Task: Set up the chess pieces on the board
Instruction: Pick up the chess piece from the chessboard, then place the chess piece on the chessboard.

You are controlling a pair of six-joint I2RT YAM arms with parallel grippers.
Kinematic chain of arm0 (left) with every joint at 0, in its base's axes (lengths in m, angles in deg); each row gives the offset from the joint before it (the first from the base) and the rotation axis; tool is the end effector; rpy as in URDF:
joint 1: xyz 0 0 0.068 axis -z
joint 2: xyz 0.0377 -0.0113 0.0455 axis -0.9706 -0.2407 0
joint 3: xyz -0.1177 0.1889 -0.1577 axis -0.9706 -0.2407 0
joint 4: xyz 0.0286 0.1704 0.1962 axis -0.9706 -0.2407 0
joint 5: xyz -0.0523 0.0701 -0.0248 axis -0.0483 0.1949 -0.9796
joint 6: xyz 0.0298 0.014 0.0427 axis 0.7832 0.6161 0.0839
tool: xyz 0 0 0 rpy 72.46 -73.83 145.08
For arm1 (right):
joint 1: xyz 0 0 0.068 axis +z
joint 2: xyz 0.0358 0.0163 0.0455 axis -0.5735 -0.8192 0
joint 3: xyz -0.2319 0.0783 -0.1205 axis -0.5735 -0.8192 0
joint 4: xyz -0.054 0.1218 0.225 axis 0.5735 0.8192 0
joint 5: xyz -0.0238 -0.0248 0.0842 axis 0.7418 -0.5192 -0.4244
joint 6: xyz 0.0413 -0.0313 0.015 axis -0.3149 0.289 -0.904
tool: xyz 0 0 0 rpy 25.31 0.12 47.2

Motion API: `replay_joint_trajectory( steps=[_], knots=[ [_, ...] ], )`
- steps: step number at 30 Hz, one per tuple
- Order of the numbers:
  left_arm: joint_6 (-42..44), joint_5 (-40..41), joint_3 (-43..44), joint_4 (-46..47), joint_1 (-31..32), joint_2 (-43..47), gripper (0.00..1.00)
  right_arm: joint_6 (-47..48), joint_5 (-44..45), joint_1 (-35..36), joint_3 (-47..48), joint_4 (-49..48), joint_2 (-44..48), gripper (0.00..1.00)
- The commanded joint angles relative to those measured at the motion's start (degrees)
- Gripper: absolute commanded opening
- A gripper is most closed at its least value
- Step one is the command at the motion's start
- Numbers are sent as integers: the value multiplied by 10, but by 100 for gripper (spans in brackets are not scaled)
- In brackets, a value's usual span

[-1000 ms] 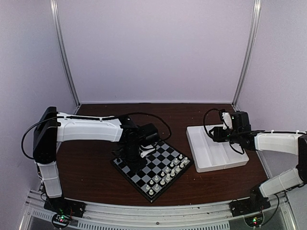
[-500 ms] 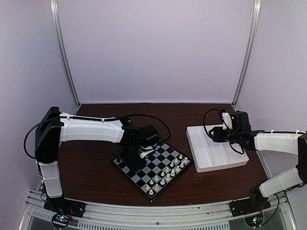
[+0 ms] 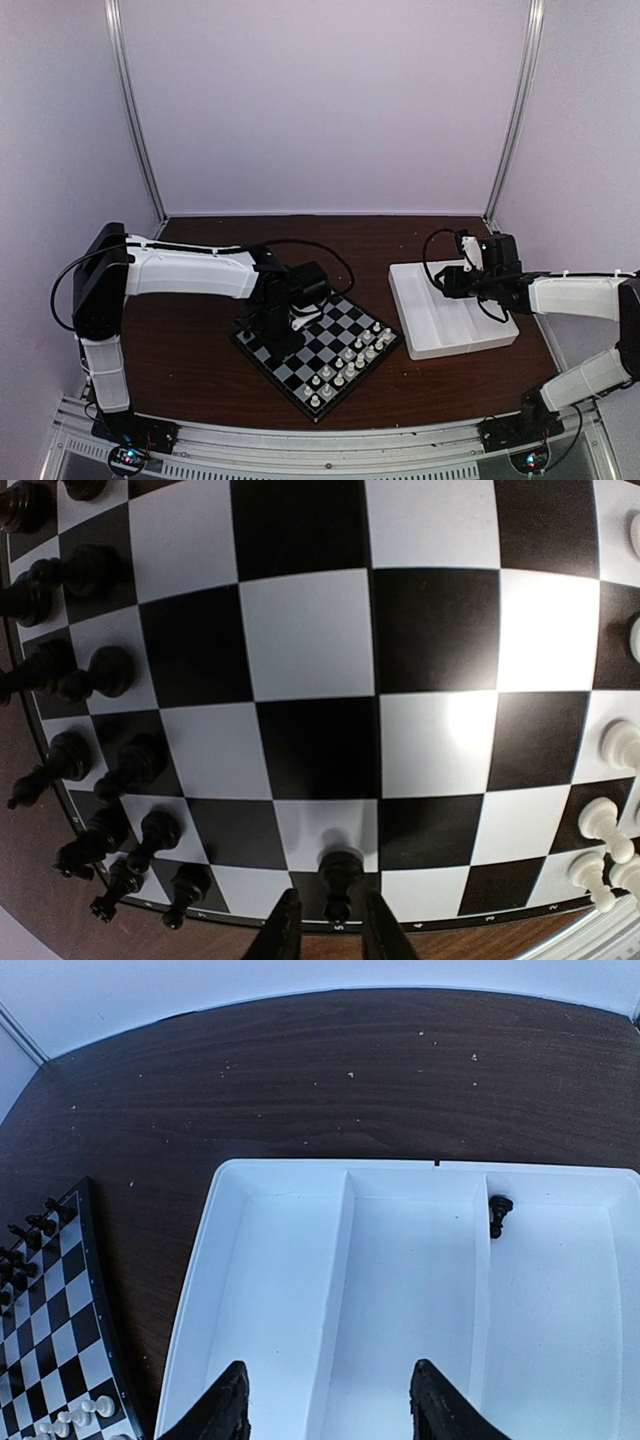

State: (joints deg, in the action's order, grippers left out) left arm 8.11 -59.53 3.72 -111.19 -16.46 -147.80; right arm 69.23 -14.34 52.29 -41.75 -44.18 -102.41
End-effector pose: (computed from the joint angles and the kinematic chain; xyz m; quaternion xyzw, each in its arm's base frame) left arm 0.1875 -0.3127 0.1846 0.3542 0.9334 0.0220 0.0528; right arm 0.2521 0.0856 0.1906 -0.0727 0.8813 0.2053 0.4193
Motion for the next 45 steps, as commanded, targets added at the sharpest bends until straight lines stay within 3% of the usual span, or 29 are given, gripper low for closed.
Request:
replay_joint_trajectory(
  steps=[1,15,18,22,31,45],
  knots=[
    [4,-4,-9,12,-5,-9,22,4,1,-4,7,-10,-5,55],
    [3,-9,-12,18,-6,-7,9,5,4,-4,8,-7,-4,55],
    [4,-12,-13,19,-6,-8,0,5,4,-4,7,-7,-3,55],
    [5,-10,0,8,-6,-2,0,5,5,-4,8,-7,-3,55],
    [40,0,112,-8,-21,-19,0,5,6,-4,8,-6,-3,55],
    [118,17,310,-13,-83,-144,0,4,8,-4,8,-4,-2,55]
  ],
)
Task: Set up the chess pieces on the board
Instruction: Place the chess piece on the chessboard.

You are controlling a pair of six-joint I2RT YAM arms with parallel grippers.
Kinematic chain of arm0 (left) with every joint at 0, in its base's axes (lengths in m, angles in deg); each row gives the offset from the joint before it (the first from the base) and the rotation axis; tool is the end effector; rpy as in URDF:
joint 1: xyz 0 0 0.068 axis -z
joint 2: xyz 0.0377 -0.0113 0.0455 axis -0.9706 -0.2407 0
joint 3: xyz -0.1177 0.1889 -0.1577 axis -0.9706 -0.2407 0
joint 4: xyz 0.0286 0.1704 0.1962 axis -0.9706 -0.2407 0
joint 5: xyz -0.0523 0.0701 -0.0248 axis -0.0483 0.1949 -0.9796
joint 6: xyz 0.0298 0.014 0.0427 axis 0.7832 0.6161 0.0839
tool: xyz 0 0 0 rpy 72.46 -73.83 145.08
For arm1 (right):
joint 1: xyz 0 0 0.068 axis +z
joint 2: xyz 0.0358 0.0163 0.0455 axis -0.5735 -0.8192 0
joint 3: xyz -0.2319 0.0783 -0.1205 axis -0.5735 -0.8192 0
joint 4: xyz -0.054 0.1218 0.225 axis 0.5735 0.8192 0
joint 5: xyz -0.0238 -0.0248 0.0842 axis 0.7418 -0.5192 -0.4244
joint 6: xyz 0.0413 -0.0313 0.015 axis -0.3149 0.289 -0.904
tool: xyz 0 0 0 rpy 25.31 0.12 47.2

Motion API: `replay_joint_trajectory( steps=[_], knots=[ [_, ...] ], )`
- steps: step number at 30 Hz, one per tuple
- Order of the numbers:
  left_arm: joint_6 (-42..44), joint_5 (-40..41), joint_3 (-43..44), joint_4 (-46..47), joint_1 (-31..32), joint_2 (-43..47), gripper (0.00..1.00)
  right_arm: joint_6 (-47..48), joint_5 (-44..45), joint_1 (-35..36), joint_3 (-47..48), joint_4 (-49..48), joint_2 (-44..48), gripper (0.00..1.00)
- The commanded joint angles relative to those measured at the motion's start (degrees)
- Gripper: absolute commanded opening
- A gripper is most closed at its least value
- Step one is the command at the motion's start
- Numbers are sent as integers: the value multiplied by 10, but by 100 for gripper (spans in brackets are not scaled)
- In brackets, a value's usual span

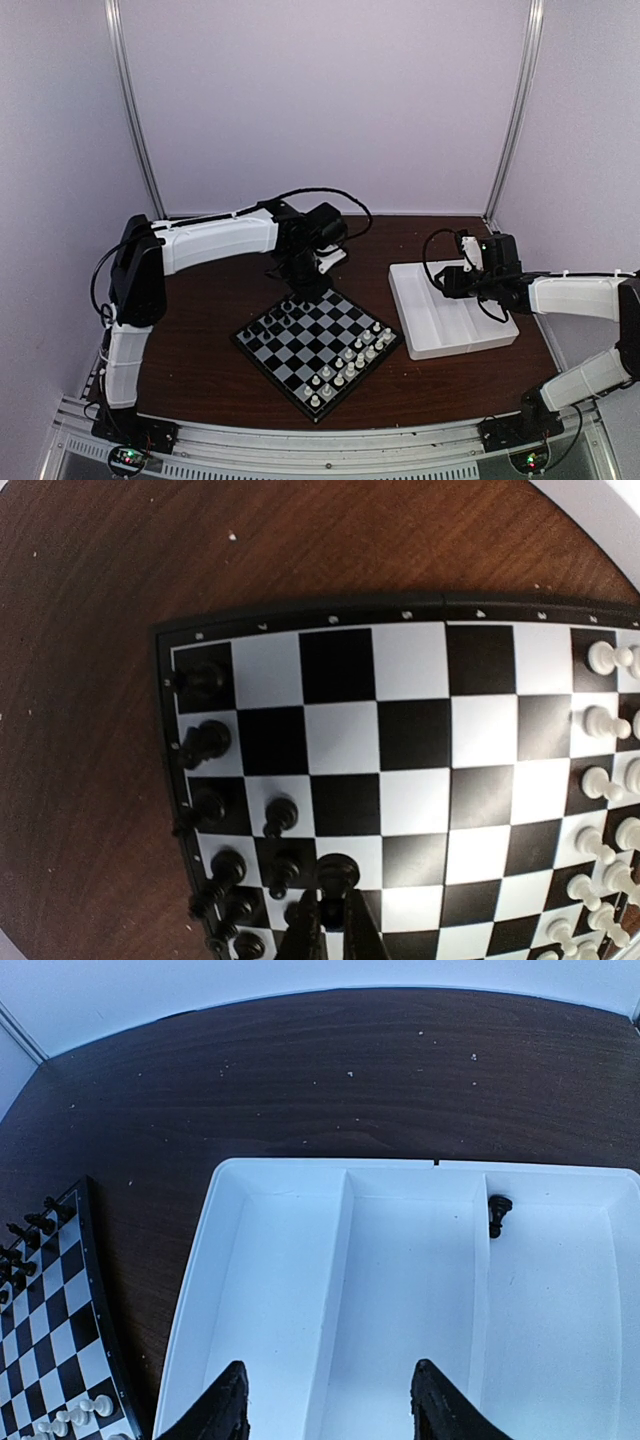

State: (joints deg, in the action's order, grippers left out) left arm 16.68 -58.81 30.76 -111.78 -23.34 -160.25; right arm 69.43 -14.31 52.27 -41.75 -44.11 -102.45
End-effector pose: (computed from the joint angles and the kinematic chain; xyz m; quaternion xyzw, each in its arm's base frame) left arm 0.2759 -0.3560 0.2265 0.3573 0.9204 -0.0288 0.1564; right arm 0.2521 0.0855 0.1903 -0.0739 0.8817 0.2041 0.4189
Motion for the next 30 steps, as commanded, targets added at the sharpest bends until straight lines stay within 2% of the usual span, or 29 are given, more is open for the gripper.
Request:
replay_joint_trajectory(
  steps=[1,13,30],
  knots=[
    [37,10,48,-9,-17,-25,0,2,8,-4,8,-5,-1,55],
    [60,8,118,-20,-35,-82,0,2,9,-4,9,-5,-3,55],
    [67,-6,146,-26,-40,-126,1,4,10,-3,12,-2,-7,55]
  ],
)
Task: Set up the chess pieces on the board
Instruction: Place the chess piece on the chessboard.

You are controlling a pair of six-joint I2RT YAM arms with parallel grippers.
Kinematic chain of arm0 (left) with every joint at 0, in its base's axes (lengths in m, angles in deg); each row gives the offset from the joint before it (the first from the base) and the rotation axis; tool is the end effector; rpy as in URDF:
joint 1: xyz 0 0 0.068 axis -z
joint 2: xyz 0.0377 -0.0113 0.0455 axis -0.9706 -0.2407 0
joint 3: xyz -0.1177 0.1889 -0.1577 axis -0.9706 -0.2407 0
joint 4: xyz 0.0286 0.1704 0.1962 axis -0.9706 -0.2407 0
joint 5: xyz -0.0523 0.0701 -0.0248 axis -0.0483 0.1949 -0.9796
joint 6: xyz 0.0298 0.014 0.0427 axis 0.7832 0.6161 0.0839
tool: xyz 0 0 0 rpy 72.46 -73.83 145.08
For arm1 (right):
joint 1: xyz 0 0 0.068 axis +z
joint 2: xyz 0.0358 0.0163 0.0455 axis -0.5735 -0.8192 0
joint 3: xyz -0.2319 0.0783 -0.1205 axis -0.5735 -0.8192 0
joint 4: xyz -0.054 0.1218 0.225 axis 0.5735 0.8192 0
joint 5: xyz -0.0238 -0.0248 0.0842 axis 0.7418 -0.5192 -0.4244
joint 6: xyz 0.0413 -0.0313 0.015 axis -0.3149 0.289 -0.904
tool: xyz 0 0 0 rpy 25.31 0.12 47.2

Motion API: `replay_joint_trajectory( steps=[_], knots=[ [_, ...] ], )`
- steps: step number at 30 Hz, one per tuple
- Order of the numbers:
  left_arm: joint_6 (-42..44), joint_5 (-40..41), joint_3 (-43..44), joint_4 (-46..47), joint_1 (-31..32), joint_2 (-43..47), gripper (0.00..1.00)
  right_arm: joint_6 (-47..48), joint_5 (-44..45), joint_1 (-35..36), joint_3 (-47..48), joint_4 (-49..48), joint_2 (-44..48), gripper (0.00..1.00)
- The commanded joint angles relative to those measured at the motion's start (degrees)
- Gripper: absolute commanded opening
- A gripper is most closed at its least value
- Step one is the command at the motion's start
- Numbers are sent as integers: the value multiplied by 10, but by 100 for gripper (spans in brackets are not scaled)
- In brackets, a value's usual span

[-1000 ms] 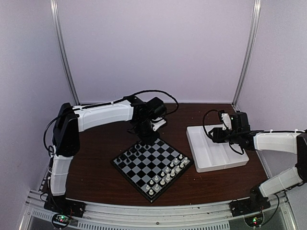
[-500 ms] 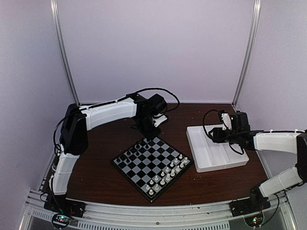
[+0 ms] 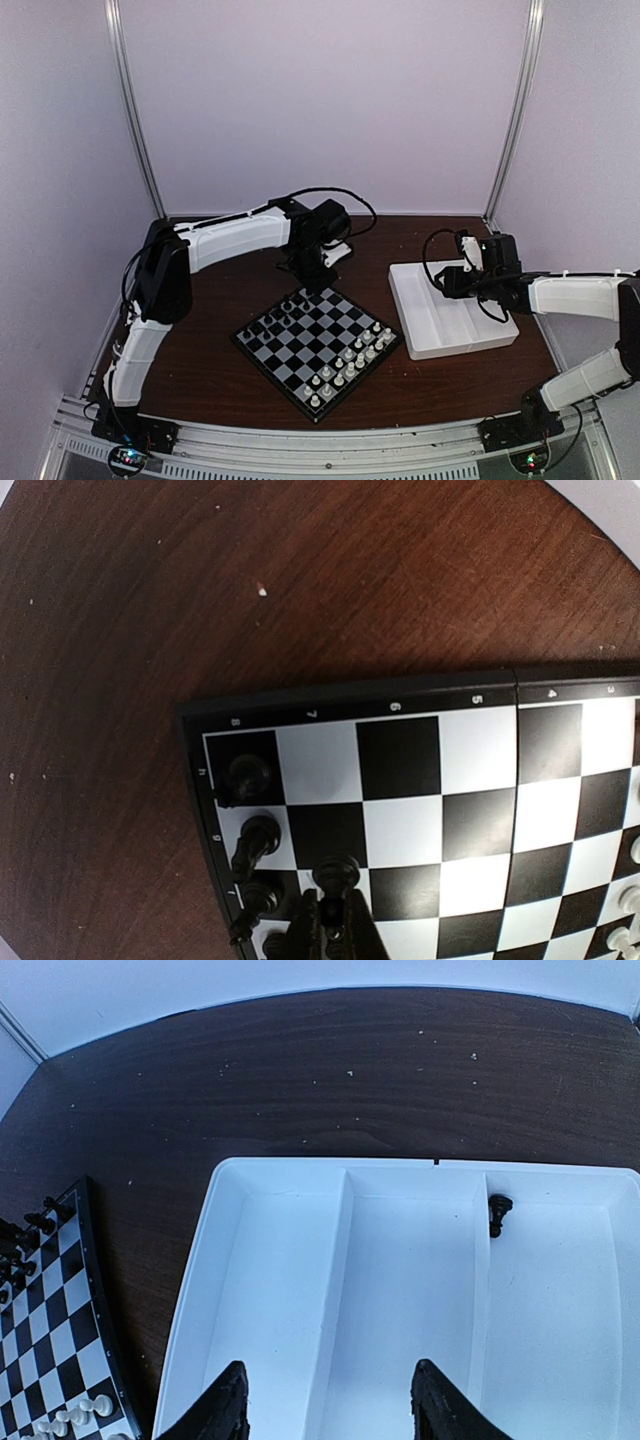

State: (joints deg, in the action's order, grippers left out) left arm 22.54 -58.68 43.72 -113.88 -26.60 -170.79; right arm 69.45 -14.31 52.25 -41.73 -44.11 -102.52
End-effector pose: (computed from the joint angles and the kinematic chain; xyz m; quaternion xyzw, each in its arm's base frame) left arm 0.3206 -0.3687 0.2070 0.3776 0.9117 -0.0166 0.1611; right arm 0.2523 0.0854 0.1901 -0.0738 0.8819 0.2038 0.4186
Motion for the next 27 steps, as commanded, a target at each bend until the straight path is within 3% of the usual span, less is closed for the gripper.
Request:
replay_joint_trajectory(
  steps=[1,19,27],
  knots=[
    [8,-8,16,-5,-8,-23,1,3,11,-4,11,-2,-6,55],
    [7,-4,26,-6,-11,-46,1,4,13,-4,11,0,-4,55],
    [7,-2,27,-8,-11,-47,15,3,13,-4,11,0,-5,55]
  ],
)
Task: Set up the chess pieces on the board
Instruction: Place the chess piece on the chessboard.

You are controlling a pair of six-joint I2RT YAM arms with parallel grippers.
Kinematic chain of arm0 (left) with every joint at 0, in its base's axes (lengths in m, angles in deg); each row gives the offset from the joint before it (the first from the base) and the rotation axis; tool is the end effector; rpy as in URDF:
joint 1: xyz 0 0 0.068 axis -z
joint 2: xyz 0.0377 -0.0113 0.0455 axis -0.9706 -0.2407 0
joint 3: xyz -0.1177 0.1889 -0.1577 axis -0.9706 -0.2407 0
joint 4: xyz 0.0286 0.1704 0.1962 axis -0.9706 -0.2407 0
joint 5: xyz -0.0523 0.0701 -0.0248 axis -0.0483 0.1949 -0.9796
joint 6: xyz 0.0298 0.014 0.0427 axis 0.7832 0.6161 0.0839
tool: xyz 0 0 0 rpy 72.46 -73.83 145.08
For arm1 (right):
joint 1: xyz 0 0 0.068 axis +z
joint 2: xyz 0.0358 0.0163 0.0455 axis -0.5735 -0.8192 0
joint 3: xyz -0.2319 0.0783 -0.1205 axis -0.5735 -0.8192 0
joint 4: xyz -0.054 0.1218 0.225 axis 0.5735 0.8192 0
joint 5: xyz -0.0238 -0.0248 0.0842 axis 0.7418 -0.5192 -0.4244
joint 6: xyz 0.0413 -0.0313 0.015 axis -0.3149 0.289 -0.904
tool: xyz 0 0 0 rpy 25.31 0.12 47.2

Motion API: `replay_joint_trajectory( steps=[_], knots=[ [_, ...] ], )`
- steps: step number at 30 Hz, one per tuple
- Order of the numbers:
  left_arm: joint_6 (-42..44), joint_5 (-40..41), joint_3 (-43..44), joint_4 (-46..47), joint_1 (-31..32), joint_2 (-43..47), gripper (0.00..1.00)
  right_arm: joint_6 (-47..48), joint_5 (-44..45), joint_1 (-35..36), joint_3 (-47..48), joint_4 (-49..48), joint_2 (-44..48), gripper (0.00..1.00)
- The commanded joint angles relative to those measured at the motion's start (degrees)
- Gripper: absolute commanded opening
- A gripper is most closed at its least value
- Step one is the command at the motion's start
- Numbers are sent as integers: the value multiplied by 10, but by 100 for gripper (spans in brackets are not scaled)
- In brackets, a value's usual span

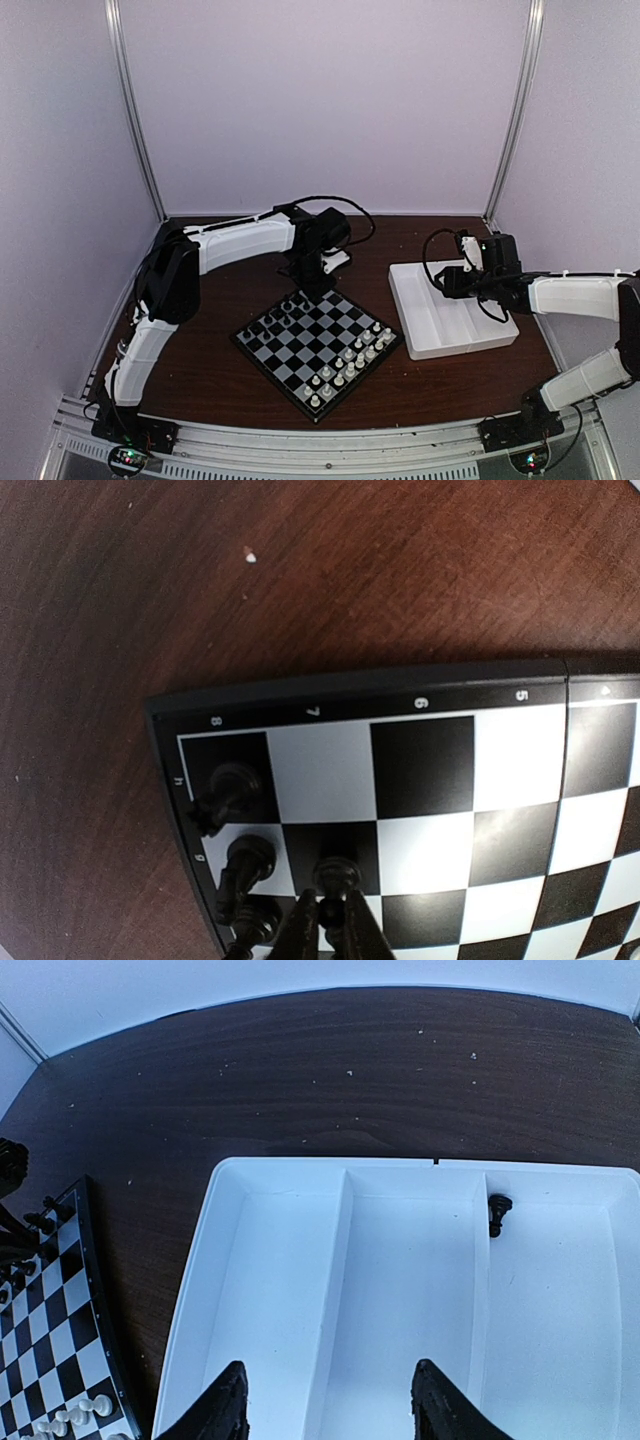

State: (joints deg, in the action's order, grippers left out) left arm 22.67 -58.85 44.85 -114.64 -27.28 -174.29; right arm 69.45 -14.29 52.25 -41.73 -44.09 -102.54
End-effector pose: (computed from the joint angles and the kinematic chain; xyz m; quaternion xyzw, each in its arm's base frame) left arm 0.3286 -0.3692 0.1833 0.3763 0.9164 -0.0047 0.1364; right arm 0.2523 0.0854 0.1900 -0.0737 0.8821 0.2036 0.4184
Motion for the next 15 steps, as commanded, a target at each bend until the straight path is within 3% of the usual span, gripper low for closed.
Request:
replay_joint_trajectory(
  steps=[1,9,15],
  knots=[
    [5,-1,17,-1,-5,-12,16,4,13,-4,11,0,-6,55],
    [-1,-37,48,-14,-4,-4,20,3,12,-3,11,0,-6,55],
    [-11,-64,59,-23,-2,51,23,-1,20,-3,12,6,-5,55]
  ],
)
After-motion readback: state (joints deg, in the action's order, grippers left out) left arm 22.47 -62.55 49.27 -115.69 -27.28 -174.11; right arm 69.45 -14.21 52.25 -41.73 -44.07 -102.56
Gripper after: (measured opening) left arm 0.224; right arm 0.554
